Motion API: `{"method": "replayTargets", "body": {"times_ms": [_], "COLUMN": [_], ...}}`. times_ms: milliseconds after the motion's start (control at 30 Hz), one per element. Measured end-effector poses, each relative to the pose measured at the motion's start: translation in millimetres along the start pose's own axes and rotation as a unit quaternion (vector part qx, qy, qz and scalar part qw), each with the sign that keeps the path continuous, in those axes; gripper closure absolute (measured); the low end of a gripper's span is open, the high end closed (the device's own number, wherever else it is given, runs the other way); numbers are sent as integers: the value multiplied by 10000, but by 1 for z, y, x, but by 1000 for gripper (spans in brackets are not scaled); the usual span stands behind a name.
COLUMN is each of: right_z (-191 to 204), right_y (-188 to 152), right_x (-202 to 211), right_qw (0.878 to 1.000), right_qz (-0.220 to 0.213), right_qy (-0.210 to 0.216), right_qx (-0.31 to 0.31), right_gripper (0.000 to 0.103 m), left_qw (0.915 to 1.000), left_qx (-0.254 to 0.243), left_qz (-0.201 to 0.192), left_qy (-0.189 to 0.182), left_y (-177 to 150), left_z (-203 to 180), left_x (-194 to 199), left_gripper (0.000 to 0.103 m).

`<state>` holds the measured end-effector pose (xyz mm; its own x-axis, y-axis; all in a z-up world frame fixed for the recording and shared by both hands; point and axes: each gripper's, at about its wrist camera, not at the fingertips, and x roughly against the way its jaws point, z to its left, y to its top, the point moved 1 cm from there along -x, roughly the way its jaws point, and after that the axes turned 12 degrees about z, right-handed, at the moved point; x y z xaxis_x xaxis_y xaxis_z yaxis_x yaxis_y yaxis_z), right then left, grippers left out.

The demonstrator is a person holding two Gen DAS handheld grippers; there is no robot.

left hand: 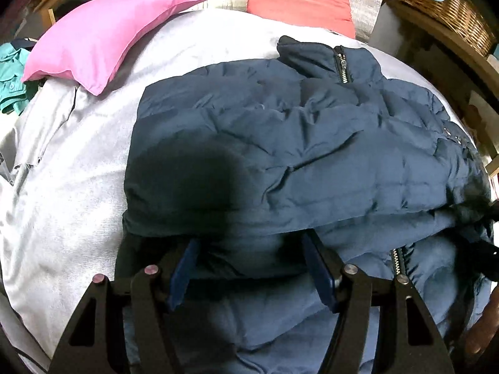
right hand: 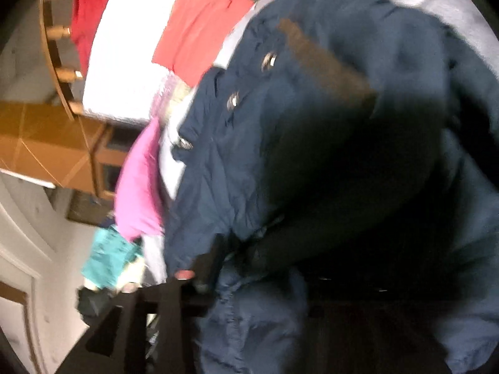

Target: Fold large clothes

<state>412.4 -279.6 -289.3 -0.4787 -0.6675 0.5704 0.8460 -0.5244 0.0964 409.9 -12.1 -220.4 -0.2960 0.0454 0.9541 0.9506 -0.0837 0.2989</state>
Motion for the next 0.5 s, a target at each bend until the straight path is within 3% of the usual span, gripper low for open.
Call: {"method": "replayTargets", "body": {"times_ms": [167, 300, 500], "right_z": [-12, -35, -25], "right_y": [10, 23, 17], "right_x": [31, 26, 18], "right_qw": [9970, 9941, 9928], "right_qz": [-730, -853, -1102], "right_qy": [69, 36, -419], "right_qx": [-242, -663, -215], "right_gripper": [38, 68, 72], "left_qw": [9999, 9999, 9998], "left_qx": [-40, -103, -131], "left_qz": [-46, -74, -130], "left_qy": [-84, -54, 101], "left_y": [2, -3, -4], "left_z": [1, 0, 0], "left_x": [-2, 1, 2], "left_gripper": [35, 35, 35]}}
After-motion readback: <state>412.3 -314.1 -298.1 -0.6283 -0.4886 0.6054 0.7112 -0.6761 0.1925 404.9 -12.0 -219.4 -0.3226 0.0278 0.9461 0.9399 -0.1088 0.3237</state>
